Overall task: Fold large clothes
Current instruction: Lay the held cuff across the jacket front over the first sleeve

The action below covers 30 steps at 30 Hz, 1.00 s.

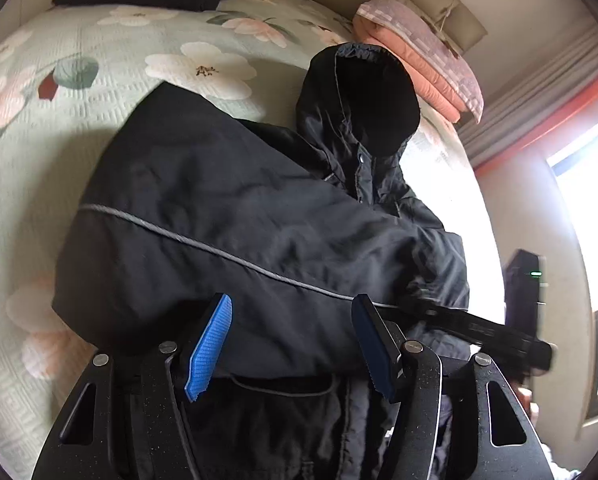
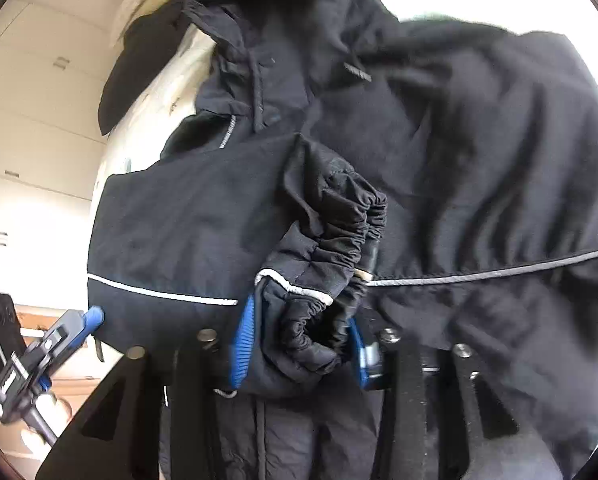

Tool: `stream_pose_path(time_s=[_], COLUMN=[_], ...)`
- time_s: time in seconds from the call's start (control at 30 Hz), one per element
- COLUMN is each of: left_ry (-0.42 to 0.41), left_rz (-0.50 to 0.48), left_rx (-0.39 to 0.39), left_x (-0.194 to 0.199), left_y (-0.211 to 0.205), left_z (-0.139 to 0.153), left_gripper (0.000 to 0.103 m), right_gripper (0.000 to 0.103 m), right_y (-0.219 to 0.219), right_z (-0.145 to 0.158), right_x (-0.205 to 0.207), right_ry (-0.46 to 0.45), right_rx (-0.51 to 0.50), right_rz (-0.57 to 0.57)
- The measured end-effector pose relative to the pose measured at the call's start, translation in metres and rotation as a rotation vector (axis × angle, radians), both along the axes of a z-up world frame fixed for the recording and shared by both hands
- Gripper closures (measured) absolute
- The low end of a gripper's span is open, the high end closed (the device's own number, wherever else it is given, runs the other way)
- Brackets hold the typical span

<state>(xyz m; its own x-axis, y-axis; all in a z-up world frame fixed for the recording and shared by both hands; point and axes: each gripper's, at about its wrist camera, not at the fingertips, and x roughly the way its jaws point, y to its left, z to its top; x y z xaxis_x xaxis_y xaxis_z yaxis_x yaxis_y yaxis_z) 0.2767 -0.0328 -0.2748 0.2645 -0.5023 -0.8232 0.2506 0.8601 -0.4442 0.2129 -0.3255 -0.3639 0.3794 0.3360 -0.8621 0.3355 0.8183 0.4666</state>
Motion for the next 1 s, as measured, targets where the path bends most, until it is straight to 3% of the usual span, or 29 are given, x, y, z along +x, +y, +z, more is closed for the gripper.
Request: stream_pose_path(time_s=[0.2,0.3,0.37,0.43,0.5,0.6,0.67,0.7,0.8,0.93,1.0], left_ry=[-0.018,-0.016,0.004,0.014,-0.016,-0.049,-0.058,-0.056,-0.085,-0.134,-0.138], left_rz=[-0.006,-0.028,-0.054,-0.068,-0.078,-0.119,-0.168,-0.183,-0.178,-0.171,-0.181], left_rx=[0.034,0.071,0.113,0.209,0.282,0.342,0.383,0.378,0.291,0.249,0.298], left_x=[0.013,0.020,0.024,0.026,0.026,0.022,0.020,0.019,0.021,0.040,0.061], left_y=[-0.010,-0.027,-0.039,-0.053,-0.061,-0.070,-0.073,-0.071,-0.057,-0.052,-0.063], left_z=[0.003,-0.008,-0.025,-0.050,-0.062,-0.065,-0.061,-0.054,-0.017,0.017,0.012], left_gripper=[0.039,0.039,0.039,0.039,0.039,0.033,0.032,0.032,0.032,0.032,0.032], right_gripper=[0.071,0.071,0.071,0.070,0.069,0.068,0.068,0.062,0.045,0.045,0.045], right_y=[-0.029,-0.056,-0.070,-0.077,-0.074,-0.070,-0.073,-0.076,-0.084,-0.073,-0.057], right_z=[0.072,0.091,0.081,0.054,0.017,-0.002,0.004,0.011,0.041,0.093,0.094], right_x=[-0.036,-0.054,-0.058,-0.055,-0.049,-0.050,-0.052,-0.055,-0.073,-0.066,-0.044], right_ry=[-0.066,-0.056,-0.013,0.051,0.115,0.121,0.120,0.118,0.107,-0.008,-0.021], right_rx=[-0.223,-0.329,-0.333,-0.283,-0.299,-0.330,-0.312,-0.299,-0.303,-0.335,-0.386], right_rz=[-0.042,-0.102,-0.114,-0.107,-0.081,-0.071,-0.070,-0.071,-0.052,-0.024,0.008])
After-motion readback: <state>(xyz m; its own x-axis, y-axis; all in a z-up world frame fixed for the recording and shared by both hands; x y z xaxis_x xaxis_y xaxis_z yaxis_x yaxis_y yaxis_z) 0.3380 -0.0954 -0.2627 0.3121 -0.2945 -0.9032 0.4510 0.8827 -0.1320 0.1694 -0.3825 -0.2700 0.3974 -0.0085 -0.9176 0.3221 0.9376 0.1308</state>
